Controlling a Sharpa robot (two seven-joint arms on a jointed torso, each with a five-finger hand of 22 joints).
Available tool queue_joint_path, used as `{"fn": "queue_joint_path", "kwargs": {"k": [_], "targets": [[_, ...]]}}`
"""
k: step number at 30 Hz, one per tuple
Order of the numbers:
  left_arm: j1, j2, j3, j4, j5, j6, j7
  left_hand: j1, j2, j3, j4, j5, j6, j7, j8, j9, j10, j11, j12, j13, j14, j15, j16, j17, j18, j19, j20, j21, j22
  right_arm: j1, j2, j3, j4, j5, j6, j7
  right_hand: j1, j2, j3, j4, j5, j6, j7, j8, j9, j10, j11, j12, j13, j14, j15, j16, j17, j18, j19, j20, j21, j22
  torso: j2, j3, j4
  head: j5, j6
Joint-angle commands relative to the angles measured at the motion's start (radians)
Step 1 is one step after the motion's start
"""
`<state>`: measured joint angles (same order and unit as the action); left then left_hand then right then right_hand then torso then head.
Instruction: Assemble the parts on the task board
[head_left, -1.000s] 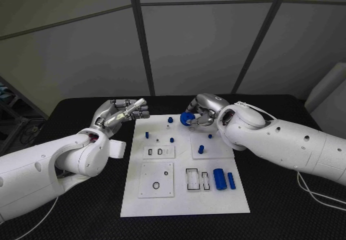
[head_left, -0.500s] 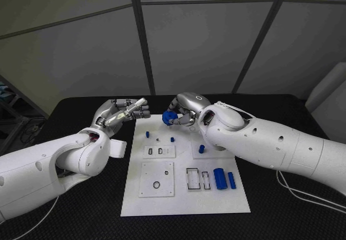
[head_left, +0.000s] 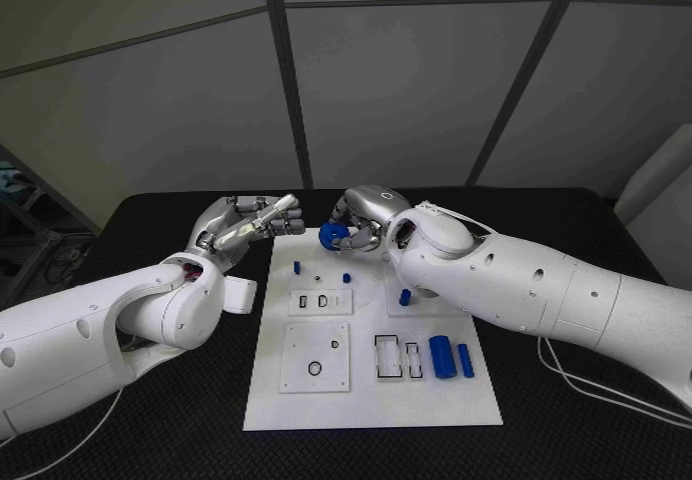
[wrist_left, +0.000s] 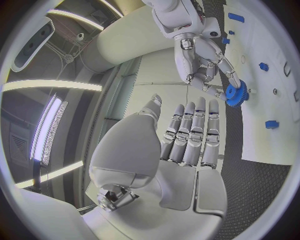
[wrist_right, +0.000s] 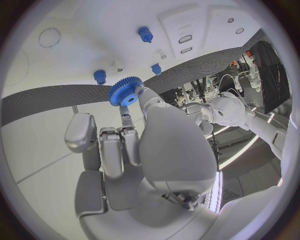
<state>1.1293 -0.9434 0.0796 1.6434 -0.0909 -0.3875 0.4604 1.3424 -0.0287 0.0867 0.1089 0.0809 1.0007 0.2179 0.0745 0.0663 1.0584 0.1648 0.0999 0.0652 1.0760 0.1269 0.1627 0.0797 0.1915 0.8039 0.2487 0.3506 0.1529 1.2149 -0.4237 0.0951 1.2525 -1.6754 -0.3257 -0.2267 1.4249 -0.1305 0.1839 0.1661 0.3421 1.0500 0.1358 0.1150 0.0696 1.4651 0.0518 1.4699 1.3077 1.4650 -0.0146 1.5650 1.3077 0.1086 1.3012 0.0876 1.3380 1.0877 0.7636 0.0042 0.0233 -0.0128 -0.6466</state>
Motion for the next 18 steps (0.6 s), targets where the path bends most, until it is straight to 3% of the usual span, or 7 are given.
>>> {"fn": "queue_joint_path", "kwargs": {"k": [1,7,18], "targets": [[0.002,0.001,0.001,0.002,-0.007,0.014,0.004,-0.003,0.01,0.001,-0.005,-0.006,0.001,0.002,-0.004,0.0,0.004,0.004,-0.002,-0.001,0.004,0.003,-0.006,0.0,-0.008,-0.003,-0.001,0.004,-0.002,0.002,0.007,0.0,-0.01,-0.02,0.042,0.007,-0.008,-0.003,0.006,-0.001,-0.009,0.007,-0.002,-0.002,0.0,0.029,-0.003,-0.005,0.148,0.106,-0.006,0.006,0.263,-0.014,0.004,0.0,0.003,-0.002,0.0,-0.0004,-0.0007,0.001,-0.002],[0.003,0.0,0.001,0.002,-0.007,0.013,0.004,-0.003,0.01,0.001,-0.005,-0.006,0.001,0.002,-0.004,0.0,0.004,0.004,-0.002,-0.001,0.004,0.003,-0.006,0.0,-0.008,-0.003,-0.001,0.004,-0.002,0.001,0.014,-0.005,-0.019,-0.026,0.09,0.003,-0.011,-0.005,0.007,-0.002,-0.018,0.007,-0.001,-0.003,0.0,0.028,-0.002,-0.005,0.148,0.106,-0.005,0.006,0.262,-0.014,0.003,0.001,0.002,-0.004,0.0,0.0,-0.002,0.003,-0.003],[0.003,0.0,0.001,0.002,-0.007,0.013,0.005,-0.003,0.01,0.001,-0.005,-0.006,0.001,0.002,-0.004,0.0,0.004,0.004,-0.002,-0.001,0.004,0.003,-0.006,0.0,-0.008,-0.003,-0.001,0.004,-0.002,0.001,0.018,-0.015,-0.028,-0.027,0.126,-0.001,-0.014,-0.006,0.009,-0.002,-0.025,0.008,-0.001,-0.005,0.0,0.028,-0.001,-0.006,0.147,0.105,-0.004,0.005,0.262,-0.013,0.002,0.001,0.001,-0.005,0.0,0.0003,-0.0021,0.005,-0.004]]}}
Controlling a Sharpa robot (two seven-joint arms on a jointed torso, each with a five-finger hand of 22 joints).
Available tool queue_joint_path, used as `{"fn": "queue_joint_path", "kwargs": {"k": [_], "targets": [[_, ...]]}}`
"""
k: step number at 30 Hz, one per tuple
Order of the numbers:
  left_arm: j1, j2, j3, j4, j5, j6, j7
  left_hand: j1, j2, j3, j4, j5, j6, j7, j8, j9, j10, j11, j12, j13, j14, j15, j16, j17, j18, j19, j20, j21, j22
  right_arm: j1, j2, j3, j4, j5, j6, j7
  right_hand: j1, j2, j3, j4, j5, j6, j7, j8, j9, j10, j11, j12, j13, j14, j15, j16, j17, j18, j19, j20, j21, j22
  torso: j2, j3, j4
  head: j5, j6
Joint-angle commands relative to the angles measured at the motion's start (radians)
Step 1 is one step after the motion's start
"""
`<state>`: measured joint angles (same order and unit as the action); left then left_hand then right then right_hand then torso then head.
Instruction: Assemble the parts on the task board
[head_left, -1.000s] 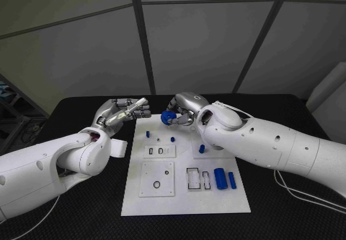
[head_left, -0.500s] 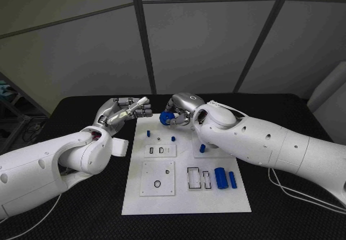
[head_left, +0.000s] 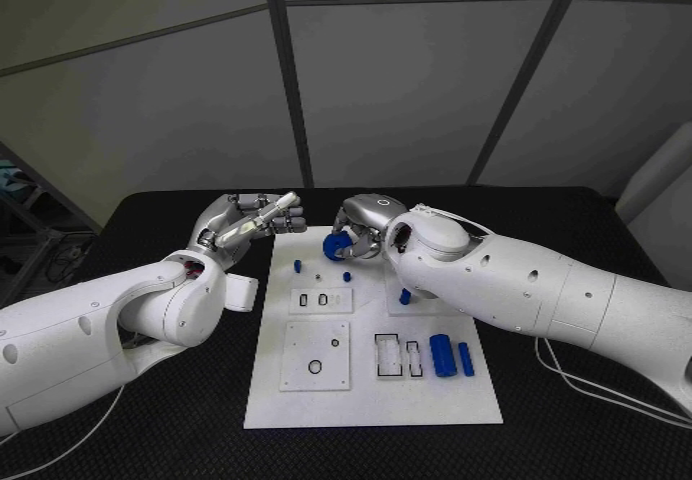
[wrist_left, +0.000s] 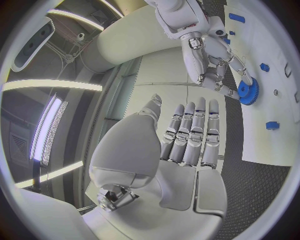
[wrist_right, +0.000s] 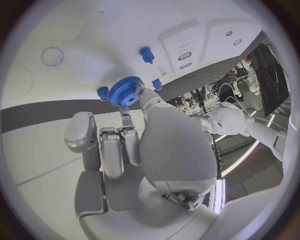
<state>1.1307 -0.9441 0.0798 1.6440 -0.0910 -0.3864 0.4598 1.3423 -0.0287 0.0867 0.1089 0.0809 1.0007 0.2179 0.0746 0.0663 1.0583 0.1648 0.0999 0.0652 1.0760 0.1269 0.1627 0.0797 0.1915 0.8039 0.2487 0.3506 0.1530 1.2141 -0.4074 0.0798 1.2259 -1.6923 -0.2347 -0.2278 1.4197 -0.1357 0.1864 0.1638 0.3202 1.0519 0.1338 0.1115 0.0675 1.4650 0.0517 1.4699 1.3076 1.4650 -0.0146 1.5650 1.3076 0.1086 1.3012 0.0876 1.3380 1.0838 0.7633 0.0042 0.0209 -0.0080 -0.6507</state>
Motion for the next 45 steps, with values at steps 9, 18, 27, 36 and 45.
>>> {"fn": "queue_joint_path", "kwargs": {"k": [9,18,27,36,45], "targets": [[0.002,0.001,0.001,0.001,-0.007,0.013,0.005,-0.003,0.01,0.001,-0.005,-0.006,0.001,0.002,-0.004,0.0,0.004,0.004,-0.002,-0.001,0.004,0.003,-0.006,0.0,-0.008,-0.003,-0.001,0.004,-0.002,0.002,0.01,-0.001,-0.022,-0.011,0.023,-0.006,-0.023,-0.004,0.011,0.001,-0.015,-0.03,0.013,-0.027,-0.002,0.0,0.008,-0.042,0.111,0.104,0.003,0.004,0.257,-0.012,-0.005,0.007,-0.006,-0.012,0.0,0.0005,0.0,0.0,-0.001],[0.002,0.001,0.001,0.0,-0.007,0.013,0.003,-0.003,0.011,0.002,-0.006,-0.006,0.001,0.002,-0.006,-0.001,0.004,0.004,-0.004,-0.001,0.004,0.003,-0.008,0.0,-0.008,-0.004,-0.001,0.004,-0.002,0.002,0.016,-0.001,-0.037,-0.004,0.029,0.007,-0.036,-0.02,-0.001,0.005,-0.077,-0.19,0.022,-0.053,-0.005,-0.038,0.019,-0.092,0.062,0.105,0.014,0.005,0.26,-0.01,-0.011,0.019,-0.011,-0.02,0.0,0.0005,0.0,-0.001,-0.002],[0.003,0.001,0.001,-0.001,-0.007,0.013,0.001,-0.003,0.011,0.002,-0.006,-0.006,0.001,0.002,-0.006,-0.001,0.004,0.004,-0.004,-0.001,0.004,0.003,-0.008,0.0,-0.008,-0.004,-0.001,0.004,-0.002,0.002,0.013,-0.002,-0.041,0.006,0.053,0.014,-0.056,-0.025,-0.016,0.025,-0.08,-0.165,0.023,-0.042,0.002,-0.036,0.02,-0.089,0.064,0.105,0.015,0.004,0.258,-0.011,-0.007,0.02,-0.008,-0.013,0.0,0.0006,-0.0006,-0.002,-0.004],[0.003,0.0,0.001,-0.001,-0.007,0.013,0.0,-0.003,0.011,0.002,-0.007,-0.006,0.001,0.003,-0.006,-0.001,0.004,0.004,-0.005,-0.001,0.003,0.003,-0.009,0.0,-0.008,-0.004,-0.001,0.004,-0.002,0.002,0.001,-0.002,-0.029,0.033,0.084,0.014,-0.115,-0.005,-0.03,0.067,-0.054,-0.106,0.019,-0.022,0.01,-0.017,0.018,-0.063,0.089,0.105,0.013,0.005,0.261,-0.012,-0.004,0.02,-0.005,-0.008,0.0,0.0006,-0.0002,-0.003,-0.006],[0.003,-0.001,0.001,0.0,-0.007,0.012,0.0,-0.003,0.011,0.002,-0.007,-0.006,0.001,0.003,-0.006,-0.001,0.004,0.004,-0.005,-0.001,0.003,0.003,-0.009,0.0,-0.008,-0.004,-0.001,0.004,-0.002,0.002,-0.009,-0.002,-0.026,0.05,0.101,-0.002,-0.183,0.004,-0.044,0.113,-0.036,-0.093,0.019,-0.028,0.006,-0.011,0.018,-0.053,0.098,0.105,0.013,0.005,0.261,-0.014,0.003,0.019,0.001,0.004,0.0,0.0006,-0.0003,-0.004,-0.006]]}}
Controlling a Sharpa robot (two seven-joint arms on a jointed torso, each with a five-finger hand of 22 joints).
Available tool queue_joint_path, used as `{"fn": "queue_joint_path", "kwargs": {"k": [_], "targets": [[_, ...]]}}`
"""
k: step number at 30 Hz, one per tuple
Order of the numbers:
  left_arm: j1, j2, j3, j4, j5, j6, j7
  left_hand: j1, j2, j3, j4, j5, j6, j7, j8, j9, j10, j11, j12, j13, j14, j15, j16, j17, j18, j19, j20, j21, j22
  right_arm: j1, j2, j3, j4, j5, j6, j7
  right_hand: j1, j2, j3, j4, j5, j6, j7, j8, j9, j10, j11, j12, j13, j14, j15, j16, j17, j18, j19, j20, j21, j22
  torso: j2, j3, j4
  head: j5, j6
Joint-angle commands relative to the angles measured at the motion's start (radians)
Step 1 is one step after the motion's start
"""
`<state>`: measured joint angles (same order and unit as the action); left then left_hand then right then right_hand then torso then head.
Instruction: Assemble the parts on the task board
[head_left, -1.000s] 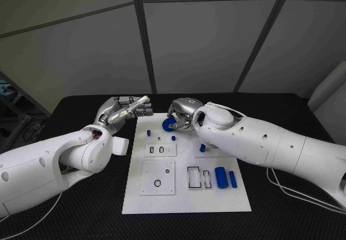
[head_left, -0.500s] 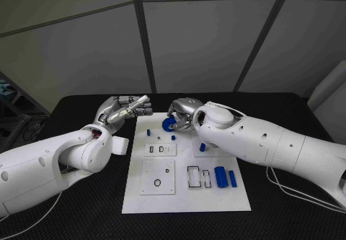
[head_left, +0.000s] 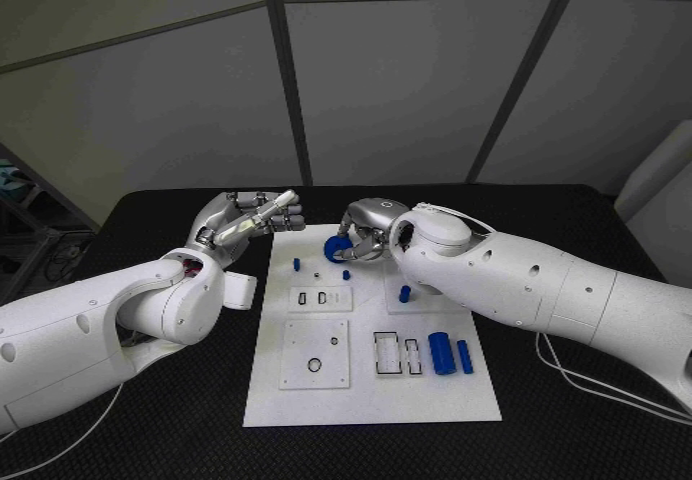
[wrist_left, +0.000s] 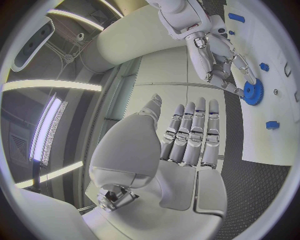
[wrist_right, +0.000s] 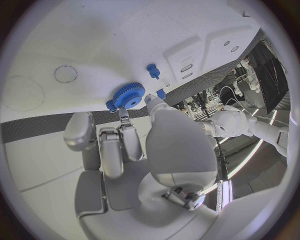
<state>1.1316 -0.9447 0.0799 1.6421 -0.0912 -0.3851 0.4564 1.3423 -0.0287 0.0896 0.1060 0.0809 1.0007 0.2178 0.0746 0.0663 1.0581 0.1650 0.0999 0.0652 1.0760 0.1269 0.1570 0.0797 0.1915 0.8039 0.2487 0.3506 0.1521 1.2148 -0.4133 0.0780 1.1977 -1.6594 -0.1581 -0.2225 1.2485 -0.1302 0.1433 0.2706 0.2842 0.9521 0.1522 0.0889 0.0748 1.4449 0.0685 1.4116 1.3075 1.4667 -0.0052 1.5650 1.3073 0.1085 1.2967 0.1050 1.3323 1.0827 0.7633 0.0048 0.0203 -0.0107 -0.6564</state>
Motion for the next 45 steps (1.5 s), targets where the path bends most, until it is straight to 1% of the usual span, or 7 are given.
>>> {"fn": "queue_joint_path", "kwargs": {"k": [1,18,22,31,36,38,45], "targets": [[0.002,0.0,0.001,0.001,-0.007,0.011,0.004,-0.003,0.011,-0.001,-0.004,-0.006,0.001,0.003,-0.006,-0.001,0.004,0.004,-0.005,-0.001,0.003,0.003,-0.003,0.0,-0.008,-0.004,-0.001,0.004,-0.001,0.001,-0.004,0.0,0.003,0.017,0.025,-0.008,-0.012,-0.002,-0.001,0.006,0.0,0.007,0.001,-0.005,-0.002,0.009,0.001,0.005,0.098,0.103,0.004,0.005,0.261,-0.014,0.008,0.001,0.008,0.007,0.0,-0.0001,0.0006,-0.001,0.0],[0.002,-0.003,0.001,0.0,-0.007,0.009,0.005,-0.003,0.011,-0.001,-0.005,-0.006,0.0,0.004,-0.007,-0.001,0.003,0.005,-0.006,-0.001,0.003,0.004,-0.004,0.0,-0.008,-0.004,-0.001,0.004,-0.001,0.001,-0.029,0.0,0.027,0.015,0.019,-0.028,-0.006,-0.005,0.002,0.003,0.01,0.007,0.002,-0.008,-0.003,0.016,0.002,0.015,0.108,0.104,0.004,0.006,0.263,-0.016,0.014,0.002,0.013,0.017,0.0,0.0,0.0009,-0.003,-0.003],[0.002,-0.003,0.001,0.0,-0.007,0.009,0.005,-0.003,0.011,-0.001,-0.005,-0.006,0.0,0.004,-0.007,-0.001,0.003,0.005,-0.006,-0.001,0.003,0.004,-0.004,0.0,-0.008,-0.004,-0.001,0.004,-0.001,0.001,-0.045,0.0,0.042,0.013,-0.03,-0.026,0.009,0.003,0.013,-0.006,0.021,0.014,0.002,-0.009,-0.003,0.02,0.001,0.02,0.113,0.104,0.004,0.006,0.263,-0.019,0.022,0.002,0.02,0.031,0.0,0.0008,0.0006,-0.002,-0.003],[0.002,-0.005,0.001,-0.002,-0.007,0.009,0.006,-0.003,0.011,-0.001,-0.005,-0.006,0.0,0.004,-0.007,-0.001,0.003,0.005,-0.006,-0.001,0.003,0.004,-0.004,0.0,-0.008,-0.004,-0.001,0.004,-0.001,0.0,-0.157,0.001,0.144,0.089,-0.235,0.058,0.049,0.005,0.036,-0.041,0.06,0.028,0.003,-0.013,-0.004,0.025,0.001,0.027,0.12,0.102,0.003,0.003,0.256,-0.024,0.041,0.001,0.038,0.062,-0.001,0.001,-0.0022,-0.002,0.001],[0.002,-0.009,0.001,-0.003,-0.007,0.009,0.007,-0.002,0.011,-0.001,-0.006,-0.006,0.0,0.004,-0.007,-0.001,0.003,0.005,-0.006,-0.001,0.003,0.004,-0.005,0.0,-0.008,-0.004,0.0,0.004,-0.001,0.0,-0.264,0.001,0.21,0.206,-0.2,0.124,0.074,-0.008,0.04,-0.063,0.004,0.037,0.0,-0.014,-0.004,0.017,-0.001,0.016,0.109,0.098,0.002,-0.004,0.236,-0.02,0.029,0.001,0.028,0.043,-0.003,0.0011,-0.005,-0.014,0.005],[0.002,-0.01,0.001,-0.002,-0.007,0.01,0.007,-0.002,0.011,-0.001,-0.006,-0.006,0.0,0.004,-0.007,-0.001,0.003,0.005,-0.006,-0.001,0.003,0.004,-0.005,0.0,-0.008,-0.004,0.0,0.004,-0.001,0.001,-0.311,0.001,0.225,0.266,-0.174,0.151,0.089,-0.018,0.038,-0.076,-0.015,0.044,-0.003,-0.012,-0.003,0.016,-0.003,0.014,0.107,0.096,0.0,-0.007,0.228,-0.019,0.023,0.0,0.024,0.036,-0.004,0.002,-0.0097,-0.023,0.007],[0.002,-0.011,0.001,-0.006,-0.007,0.01,0.007,-0.002,0.011,-0.001,-0.006,-0.006,0.0,0.004,-0.007,-0.001,0.003,0.005,-0.006,-0.001,0.003,0.004,-0.005,0.0,-0.008,-0.004,0.0,0.004,-0.001,0.001,-0.431,0.0,0.209,0.393,-0.143,0.223,0.124,-0.039,0.011,-0.106,-0.047,0.045,-0.003,-0.016,-0.005,0.011,-0.004,0.006,0.099,0.094,-0.001,-0.01,0.221,-0.018,0.016,-0.003,0.018,0.027,-0.005,0.0066,-0.0207,-0.032,0.012]]}}
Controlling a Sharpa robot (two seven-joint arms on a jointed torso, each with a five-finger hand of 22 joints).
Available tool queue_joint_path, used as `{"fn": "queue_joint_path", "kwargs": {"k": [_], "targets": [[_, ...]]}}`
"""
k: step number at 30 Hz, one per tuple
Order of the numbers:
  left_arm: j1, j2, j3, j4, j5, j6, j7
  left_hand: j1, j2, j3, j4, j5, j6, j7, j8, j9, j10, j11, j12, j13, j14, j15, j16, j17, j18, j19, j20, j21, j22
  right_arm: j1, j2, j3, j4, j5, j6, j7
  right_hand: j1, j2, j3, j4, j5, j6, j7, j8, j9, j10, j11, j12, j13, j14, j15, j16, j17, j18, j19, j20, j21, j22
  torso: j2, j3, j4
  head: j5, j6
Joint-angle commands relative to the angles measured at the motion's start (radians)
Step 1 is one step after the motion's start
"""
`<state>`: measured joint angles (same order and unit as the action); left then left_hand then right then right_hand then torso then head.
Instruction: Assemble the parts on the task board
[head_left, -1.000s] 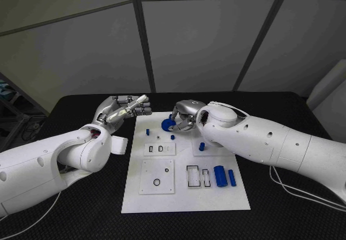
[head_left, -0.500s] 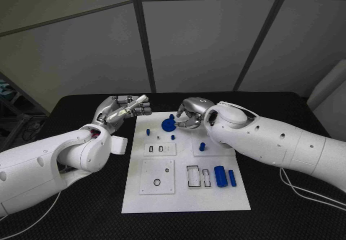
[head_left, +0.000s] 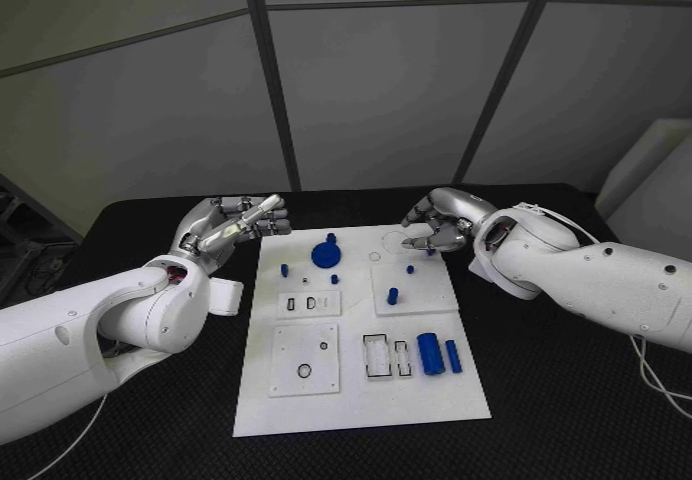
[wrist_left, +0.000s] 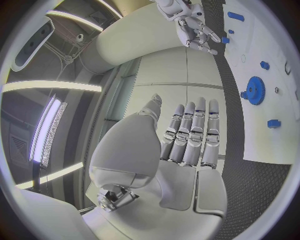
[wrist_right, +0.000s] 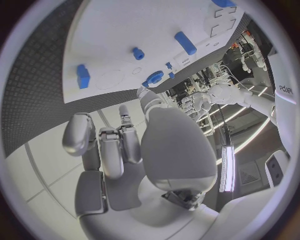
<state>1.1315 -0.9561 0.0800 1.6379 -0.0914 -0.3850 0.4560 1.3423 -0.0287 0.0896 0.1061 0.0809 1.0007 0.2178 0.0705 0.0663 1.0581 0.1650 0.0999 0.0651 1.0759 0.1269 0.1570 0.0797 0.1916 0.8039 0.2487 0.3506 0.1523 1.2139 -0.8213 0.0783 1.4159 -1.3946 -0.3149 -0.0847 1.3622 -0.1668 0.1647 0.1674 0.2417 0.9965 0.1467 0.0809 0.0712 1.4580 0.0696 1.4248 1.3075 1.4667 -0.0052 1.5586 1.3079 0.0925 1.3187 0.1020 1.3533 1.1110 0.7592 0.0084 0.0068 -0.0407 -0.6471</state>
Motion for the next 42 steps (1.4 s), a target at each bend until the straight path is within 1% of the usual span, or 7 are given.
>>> {"fn": "queue_joint_path", "kwargs": {"k": [1,2,5,7,22,31,42], "targets": [[0.002,0.0,0.001,-0.002,-0.006,0.01,0.007,-0.002,0.011,-0.001,-0.006,-0.006,0.0,0.004,-0.003,-0.001,0.003,0.005,-0.006,-0.001,0.003,0.004,-0.005,0.0,-0.008,-0.004,0.0,0.004,-0.002,0.001,-0.032,0.0,-0.015,0.135,0.013,0.087,0.014,-0.003,-0.015,-0.005,-0.004,-0.002,0.003,-0.009,-0.002,-0.003,-0.005,-0.008,0.099,0.095,-0.001,-0.003,0.222,-0.002,-0.006,0.0,-0.003,-0.001,-0.001,0.0037,-0.0078,-0.002,0.003],[0.002,0.001,0.001,-0.003,-0.006,0.01,0.007,-0.002,0.011,-0.001,-0.006,-0.006,0.0,0.004,-0.003,-0.001,0.003,0.005,-0.006,-0.001,0.003,0.004,-0.005,0.0,-0.008,-0.004,0.0,0.004,-0.002,0.001,-0.038,0.0,-0.021,0.139,0.012,0.088,0.018,-0.003,-0.019,-0.008,-0.003,-0.005,0.003,-0.011,-0.003,-0.003,-0.005,-0.009,0.098,0.095,-0.001,-0.003,0.222,-0.001,-0.007,0.0,-0.004,-0.002,-0.001,0.0049,-0.0086,-0.001,0.003],[0.002,0.003,0.001,-0.006,-0.006,0.011,0.007,-0.002,0.011,-0.001,-0.006,-0.006,0.0,0.004,-0.003,-0.001,0.003,0.005,-0.006,-0.001,0.003,0.004,-0.005,0.0,-0.008,-0.004,0.0,0.004,-0.002,0.001,-0.047,0.0,-0.04,0.14,0.014,0.09,0.028,-0.003,-0.027,-0.014,0.0,-0.011,0.002,-0.014,-0.003,-0.006,-0.005,-0.012,0.095,0.094,-0.001,-0.003,0.221,0.0,-0.009,0.0,-0.006,-0.006,0.001,0.0049,-0.0051,-0.009,0.002],[0.002,0.004,0.001,-0.007,-0.006,0.012,0.007,-0.002,0.011,-0.001,-0.006,-0.006,0.0,0.004,-0.003,-0.001,0.003,0.005,-0.006,-0.001,0.003,0.004,-0.005,0.0,-0.008,-0.004,0.0,0.004,-0.002,0.001,-0.048,0.0,-0.056,0.135,0.017,0.091,0.036,-0.001,-0.032,-0.019,0.003,-0.017,0.001,-0.015,-0.004,-0.008,-0.006,-0.016,0.091,0.094,-0.002,-0.004,0.22,0.0,-0.011,0.0,-0.008,-0.01,0.001,0.0021,-0.0025,-0.013,0.002],[0.001,0.008,0.001,-0.016,-0.006,0.013,0.007,-0.001,0.011,0.0,-0.007,-0.006,0.001,0.002,-0.003,-0.001,0.004,0.004,-0.006,-0.001,0.004,0.004,-0.005,0.0,-0.008,-0.004,0.0,0.004,-0.002,-0.004,-0.018,-0.001,-0.13,0.105,0.05,0.086,0.058,0.01,-0.047,-0.03,0.022,-0.039,0.0,-0.017,-0.005,-0.013,-0.007,-0.021,0.086,0.094,-0.003,-0.004,0.22,0.002,-0.016,-0.001,-0.013,-0.017,0.001,-0.0007,-0.0025,-0.014,-0.005],[0.001,0.008,0.001,-0.019,-0.006,0.012,0.007,-0.001,0.011,0.0,-0.007,-0.006,0.001,0.002,-0.003,-0.001,0.004,0.004,-0.006,-0.001,0.004,0.004,-0.005,0.0,-0.008,-0.004,0.0,0.004,-0.002,-0.016,-0.009,-0.001,-0.142,0.083,0.093,0.076,0.066,0.017,-0.05,-0.034,0.036,-0.035,-0.002,-0.013,-0.003,-0.012,-0.009,-0.02,0.088,0.095,-0.004,-0.004,0.221,0.002,-0.016,-0.002,-0.014,-0.018,0.001,0.0001,-0.0033,-0.011,-0.011],[0.001,0.009,0.001,-0.023,-0.006,0.011,0.007,-0.001,0.011,0.0,-0.008,-0.006,0.001,0.002,-0.003,-0.001,0.004,0.004,-0.006,-0.001,0.004,0.004,-0.006,0.0,-0.008,-0.004,0.0,0.005,-0.002,-0.02,-0.004,-0.001,-0.147,0.075,0.104,0.073,0.066,0.022,-0.051,-0.035,0.041,-0.028,-0.002,-0.01,-0.001,-0.01,-0.009,-0.017,0.091,0.095,-0.005,-0.003,0.222,0.001,-0.015,-0.002,-0.013,-0.016,0.0,0.0,-0.0033,-0.011,-0.012]]}}
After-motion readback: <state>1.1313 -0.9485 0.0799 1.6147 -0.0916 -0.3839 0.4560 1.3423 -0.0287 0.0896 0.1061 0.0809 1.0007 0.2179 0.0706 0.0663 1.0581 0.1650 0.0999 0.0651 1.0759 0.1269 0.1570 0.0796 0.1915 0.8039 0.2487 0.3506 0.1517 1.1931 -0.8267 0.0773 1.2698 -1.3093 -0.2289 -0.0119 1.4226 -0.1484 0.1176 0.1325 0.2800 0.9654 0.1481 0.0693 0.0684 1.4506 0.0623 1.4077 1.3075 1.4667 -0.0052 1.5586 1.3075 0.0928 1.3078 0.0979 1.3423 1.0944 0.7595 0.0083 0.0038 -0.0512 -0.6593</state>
